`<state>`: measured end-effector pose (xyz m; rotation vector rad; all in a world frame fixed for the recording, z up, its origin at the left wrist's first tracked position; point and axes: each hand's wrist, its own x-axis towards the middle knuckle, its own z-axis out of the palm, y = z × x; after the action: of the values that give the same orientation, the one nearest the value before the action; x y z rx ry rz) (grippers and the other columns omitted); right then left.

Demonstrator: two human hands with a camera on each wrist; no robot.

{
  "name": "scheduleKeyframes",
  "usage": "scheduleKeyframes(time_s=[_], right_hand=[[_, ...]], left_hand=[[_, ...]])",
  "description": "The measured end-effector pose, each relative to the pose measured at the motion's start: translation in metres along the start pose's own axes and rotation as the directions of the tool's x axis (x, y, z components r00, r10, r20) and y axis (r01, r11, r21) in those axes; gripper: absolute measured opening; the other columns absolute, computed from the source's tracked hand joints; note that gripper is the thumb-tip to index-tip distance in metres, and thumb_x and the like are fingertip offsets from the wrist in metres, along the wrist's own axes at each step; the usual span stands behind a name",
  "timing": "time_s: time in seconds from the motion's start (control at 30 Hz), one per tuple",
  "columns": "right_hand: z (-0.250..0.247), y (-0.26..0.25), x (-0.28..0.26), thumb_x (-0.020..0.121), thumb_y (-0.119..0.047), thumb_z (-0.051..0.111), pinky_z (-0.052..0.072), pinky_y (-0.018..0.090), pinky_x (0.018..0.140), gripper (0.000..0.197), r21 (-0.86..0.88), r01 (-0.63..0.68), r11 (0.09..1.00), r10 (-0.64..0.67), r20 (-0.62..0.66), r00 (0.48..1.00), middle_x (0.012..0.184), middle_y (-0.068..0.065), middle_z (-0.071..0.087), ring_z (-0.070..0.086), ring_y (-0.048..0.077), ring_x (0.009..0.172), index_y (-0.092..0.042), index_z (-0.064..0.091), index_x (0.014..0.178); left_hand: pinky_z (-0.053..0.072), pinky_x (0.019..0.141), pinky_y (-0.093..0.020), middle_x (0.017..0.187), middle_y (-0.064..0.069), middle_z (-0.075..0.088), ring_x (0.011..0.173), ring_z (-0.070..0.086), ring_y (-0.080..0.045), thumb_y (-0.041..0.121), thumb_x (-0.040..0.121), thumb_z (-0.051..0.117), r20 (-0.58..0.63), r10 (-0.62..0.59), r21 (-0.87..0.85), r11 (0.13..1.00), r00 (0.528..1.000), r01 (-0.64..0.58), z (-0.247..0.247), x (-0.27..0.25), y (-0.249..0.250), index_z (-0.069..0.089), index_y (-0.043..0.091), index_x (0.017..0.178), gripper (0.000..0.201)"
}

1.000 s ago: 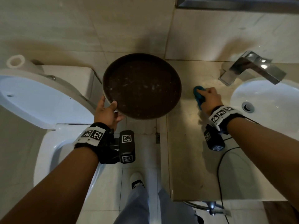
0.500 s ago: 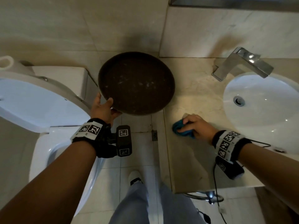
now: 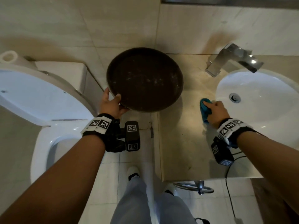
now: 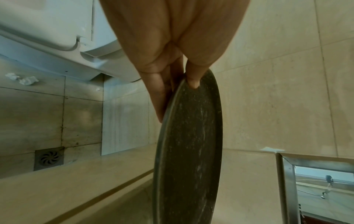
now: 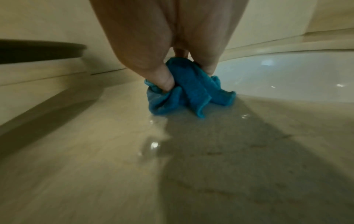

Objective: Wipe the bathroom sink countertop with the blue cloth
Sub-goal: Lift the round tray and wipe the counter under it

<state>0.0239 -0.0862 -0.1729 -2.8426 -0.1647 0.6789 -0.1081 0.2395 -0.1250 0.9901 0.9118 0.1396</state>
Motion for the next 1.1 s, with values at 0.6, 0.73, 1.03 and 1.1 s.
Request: scheduleKeyframes(time_s=[0.6, 0.73, 1.03, 1.1], right_hand=[[0.017, -0.018, -0.061, 0.081, 0.001, 0.057, 0.034, 0.026, 0.095, 0.046, 0.089, 0.494, 0.865, -0.501, 0.097, 0.86, 0.118, 0.017, 0.051, 0.05, 0.033, 0.108, -0.019, 0.06, 0.123], [-0.007, 0.012, -0.03, 0.077, 0.003, 0.057, 0.035, 0.035, 0.101, 0.056, 0.029, 0.126, 0.992, -0.12, -0.144, 0.982, 0.122, 0.024, 0.047, 0.049, 0.043, 0.108, -0.018, 0.054, 0.129], [0.029, -0.02, -0.072, 0.085, -0.017, 0.058, 0.038, 0.028, 0.091, 0.049, -0.014, 0.264, 0.964, -0.261, 0.101, 0.96, 0.121, 0.008, 0.045, 0.05, 0.032, 0.109, -0.029, 0.049, 0.131], [0.04, -0.034, -0.084, 0.085, -0.021, 0.058, 0.039, 0.028, 0.091, 0.047, -0.015, 0.318, 0.948, -0.312, 0.154, 0.938, 0.12, 0.006, 0.046, 0.051, 0.03, 0.107, -0.031, 0.049, 0.13]], left_hand=[[0.049, 0.092, -0.054, 0.141, -0.011, 0.042, 0.112, 0.054, -0.031, 0.005, 0.097, 0.04, -0.033, 0.012, -0.053, 0.998, 0.999, -0.013, 0.006, -0.02, -0.013, 0.026, 0.037, 0.144, 0.059], [0.052, 0.087, -0.05, 0.142, -0.012, 0.041, 0.118, 0.052, -0.034, 0.004, 0.097, 0.04, -0.028, 0.011, -0.039, 0.999, 1.0, -0.012, 0.007, -0.021, -0.018, 0.025, 0.037, 0.144, 0.059], [0.052, 0.087, -0.054, 0.142, -0.013, 0.042, 0.111, 0.057, -0.032, 0.005, 0.097, 0.042, -0.04, -0.014, -0.039, 0.999, 0.999, 0.012, 0.02, -0.022, -0.028, 0.026, 0.038, 0.143, 0.059], [0.051, 0.087, -0.056, 0.143, -0.013, 0.041, 0.116, 0.055, -0.034, 0.005, 0.096, 0.043, -0.039, -0.025, -0.044, 0.999, 0.999, 0.023, 0.023, -0.022, -0.028, 0.028, 0.038, 0.143, 0.059]])
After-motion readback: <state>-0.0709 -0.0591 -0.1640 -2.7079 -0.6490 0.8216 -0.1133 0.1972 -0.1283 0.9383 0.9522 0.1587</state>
